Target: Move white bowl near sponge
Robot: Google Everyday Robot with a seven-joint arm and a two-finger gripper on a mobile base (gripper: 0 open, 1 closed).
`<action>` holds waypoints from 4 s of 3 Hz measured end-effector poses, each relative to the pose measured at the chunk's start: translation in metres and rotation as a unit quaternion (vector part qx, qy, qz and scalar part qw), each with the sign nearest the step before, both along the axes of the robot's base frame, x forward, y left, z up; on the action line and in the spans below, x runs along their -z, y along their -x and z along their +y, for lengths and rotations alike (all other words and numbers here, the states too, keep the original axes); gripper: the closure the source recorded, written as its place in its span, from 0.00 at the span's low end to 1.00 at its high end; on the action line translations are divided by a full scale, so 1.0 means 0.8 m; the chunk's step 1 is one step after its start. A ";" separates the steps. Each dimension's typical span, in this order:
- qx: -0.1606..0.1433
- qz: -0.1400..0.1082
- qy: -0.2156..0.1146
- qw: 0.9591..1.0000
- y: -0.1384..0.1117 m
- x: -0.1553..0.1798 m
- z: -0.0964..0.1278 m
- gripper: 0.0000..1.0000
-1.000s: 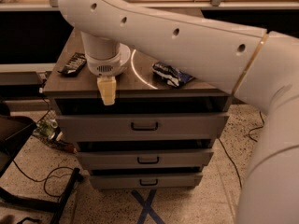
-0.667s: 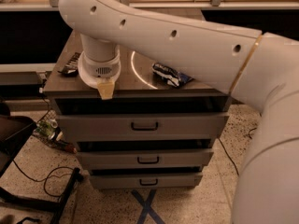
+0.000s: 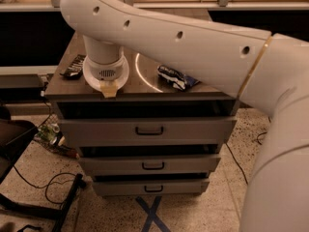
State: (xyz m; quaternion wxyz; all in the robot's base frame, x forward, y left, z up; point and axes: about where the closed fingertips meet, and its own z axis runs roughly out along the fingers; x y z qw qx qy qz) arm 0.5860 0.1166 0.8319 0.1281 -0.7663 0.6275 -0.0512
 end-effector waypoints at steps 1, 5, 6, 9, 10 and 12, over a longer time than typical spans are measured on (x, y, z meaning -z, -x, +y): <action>0.004 0.003 -0.002 1.000 -0.014 -0.010 -0.005 1.00; 0.069 -0.072 0.055 0.993 -0.181 -0.159 -0.055 1.00; 0.101 -0.102 0.063 0.988 -0.216 -0.165 -0.064 1.00; 0.124 -0.120 0.016 0.985 -0.251 -0.153 -0.080 1.00; 0.185 -0.149 -0.036 0.971 -0.301 -0.142 -0.142 1.00; 0.200 -0.183 -0.030 0.962 -0.353 -0.119 -0.177 1.00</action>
Offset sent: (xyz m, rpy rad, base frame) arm 0.0901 -0.0486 0.0995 -0.1205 -0.0468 -0.0858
